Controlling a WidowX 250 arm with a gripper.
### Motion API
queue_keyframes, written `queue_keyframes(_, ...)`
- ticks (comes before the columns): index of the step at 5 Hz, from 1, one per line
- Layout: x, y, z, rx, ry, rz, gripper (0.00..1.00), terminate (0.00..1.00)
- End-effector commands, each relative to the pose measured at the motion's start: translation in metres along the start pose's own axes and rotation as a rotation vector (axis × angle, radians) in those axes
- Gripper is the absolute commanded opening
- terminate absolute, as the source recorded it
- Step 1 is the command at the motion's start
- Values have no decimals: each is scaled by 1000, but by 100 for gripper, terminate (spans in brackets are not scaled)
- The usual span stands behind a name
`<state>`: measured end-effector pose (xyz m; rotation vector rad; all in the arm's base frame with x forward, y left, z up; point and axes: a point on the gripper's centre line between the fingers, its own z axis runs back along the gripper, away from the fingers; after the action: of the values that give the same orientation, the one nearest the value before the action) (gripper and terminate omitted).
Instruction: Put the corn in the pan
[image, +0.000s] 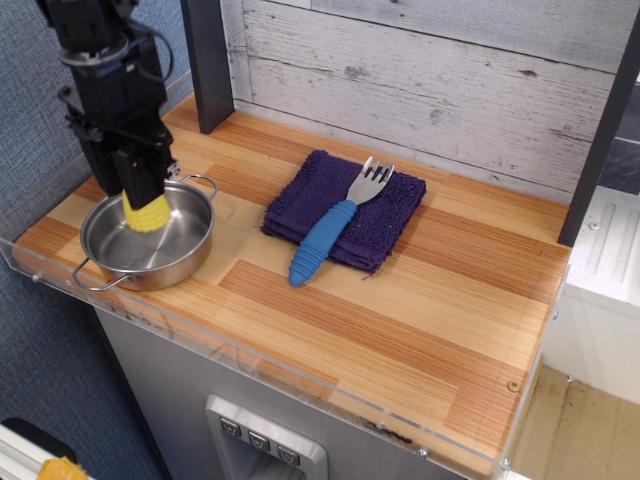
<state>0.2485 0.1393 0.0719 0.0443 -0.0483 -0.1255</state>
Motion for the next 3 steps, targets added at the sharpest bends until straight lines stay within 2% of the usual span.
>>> queue_keyframes(1, -15, 15, -2, 21, 18, 38, 0, 0)
queue_keyframes(2, -14, 15, -5, 1, 29, 41, 0, 0)
queue_keyframes(3, -12, 16, -8, -11, 38, 50, 100, 0)
